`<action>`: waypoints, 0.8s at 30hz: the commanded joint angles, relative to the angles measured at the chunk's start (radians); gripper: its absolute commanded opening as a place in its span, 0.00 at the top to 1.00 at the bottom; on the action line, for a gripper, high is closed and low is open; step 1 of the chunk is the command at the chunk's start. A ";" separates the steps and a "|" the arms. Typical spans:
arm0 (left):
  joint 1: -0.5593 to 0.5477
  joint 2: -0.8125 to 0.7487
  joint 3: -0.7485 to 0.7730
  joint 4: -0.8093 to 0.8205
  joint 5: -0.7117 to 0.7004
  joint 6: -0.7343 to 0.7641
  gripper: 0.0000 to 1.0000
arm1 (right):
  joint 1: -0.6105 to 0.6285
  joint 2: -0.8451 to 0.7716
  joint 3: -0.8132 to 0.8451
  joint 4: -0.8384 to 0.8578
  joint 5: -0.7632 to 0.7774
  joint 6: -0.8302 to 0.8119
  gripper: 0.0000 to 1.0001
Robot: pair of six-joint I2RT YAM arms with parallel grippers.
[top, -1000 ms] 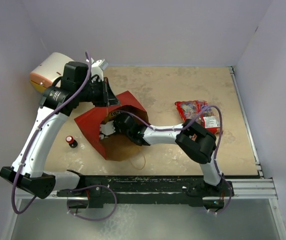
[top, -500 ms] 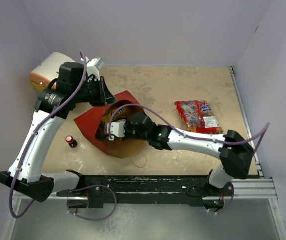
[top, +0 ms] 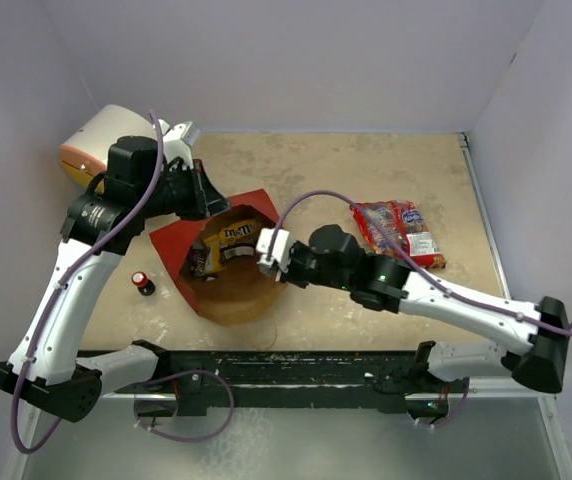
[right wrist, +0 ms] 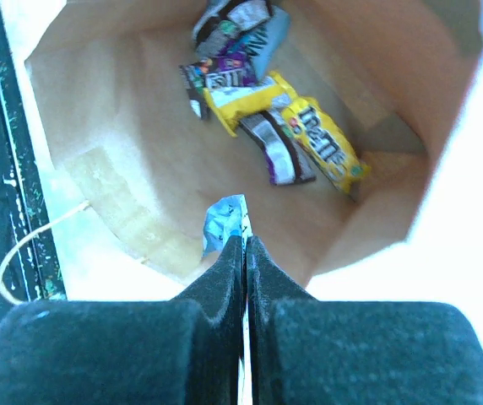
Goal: Take the snacks out of the paper bag
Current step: Take out the snack from the paper bag, then place the snack at the center of the board.
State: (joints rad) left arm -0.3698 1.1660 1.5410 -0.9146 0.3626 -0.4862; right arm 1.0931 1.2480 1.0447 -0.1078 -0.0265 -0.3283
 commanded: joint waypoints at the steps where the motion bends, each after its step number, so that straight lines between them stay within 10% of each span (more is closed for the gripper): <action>1: 0.000 -0.035 -0.027 0.058 -0.016 0.004 1.00 | -0.001 -0.160 0.028 -0.120 0.168 0.199 1.00; 11: 0.000 -0.015 -0.039 0.043 -0.028 -0.020 1.00 | -0.034 -0.287 0.056 -0.235 0.786 0.529 1.00; 24: -0.001 -0.043 -0.117 0.106 0.054 -0.063 1.00 | -0.728 -0.082 -0.012 -0.016 0.129 0.778 1.00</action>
State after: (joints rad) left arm -0.3698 1.1408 1.4250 -0.8764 0.3725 -0.5385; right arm 0.5068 1.1801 1.0618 -0.3244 0.3912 0.3202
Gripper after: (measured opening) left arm 0.009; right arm 0.008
